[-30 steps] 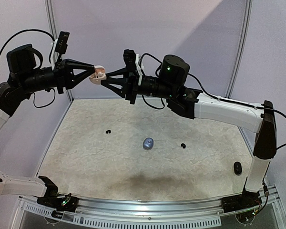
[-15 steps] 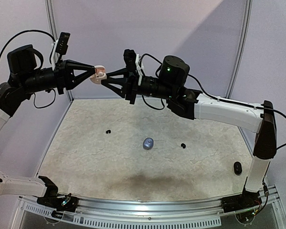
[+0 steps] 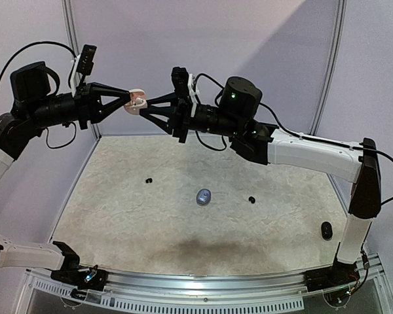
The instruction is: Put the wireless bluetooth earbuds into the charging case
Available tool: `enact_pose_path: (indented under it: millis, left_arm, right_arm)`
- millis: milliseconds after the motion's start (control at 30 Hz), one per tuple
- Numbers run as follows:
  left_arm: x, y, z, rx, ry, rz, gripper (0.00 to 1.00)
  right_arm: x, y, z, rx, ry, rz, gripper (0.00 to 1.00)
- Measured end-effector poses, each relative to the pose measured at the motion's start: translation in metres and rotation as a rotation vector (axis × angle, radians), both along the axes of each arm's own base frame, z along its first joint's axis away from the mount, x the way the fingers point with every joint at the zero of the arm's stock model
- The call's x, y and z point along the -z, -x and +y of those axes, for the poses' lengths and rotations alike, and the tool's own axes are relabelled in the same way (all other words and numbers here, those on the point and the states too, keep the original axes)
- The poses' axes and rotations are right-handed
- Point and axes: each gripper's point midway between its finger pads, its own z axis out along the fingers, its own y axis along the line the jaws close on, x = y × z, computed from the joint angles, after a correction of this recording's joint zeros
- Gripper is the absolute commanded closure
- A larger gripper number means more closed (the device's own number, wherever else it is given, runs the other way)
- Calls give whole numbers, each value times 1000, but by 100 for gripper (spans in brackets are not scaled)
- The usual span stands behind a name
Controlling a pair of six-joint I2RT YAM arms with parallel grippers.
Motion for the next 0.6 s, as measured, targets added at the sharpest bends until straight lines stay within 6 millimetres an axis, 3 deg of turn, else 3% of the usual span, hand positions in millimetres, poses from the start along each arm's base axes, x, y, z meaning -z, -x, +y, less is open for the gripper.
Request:
enact_pose_path:
  millis: [300, 600]
  left_arm:
    - [2, -4, -3, 2, 29, 31, 100]
    - [2, -5, -2, -1, 22, 19, 74]
  right_arm:
    - [-4, 0, -2, -6, -25, 33, 100]
    - [-4, -1, -2, -10, -29, 52, 100]
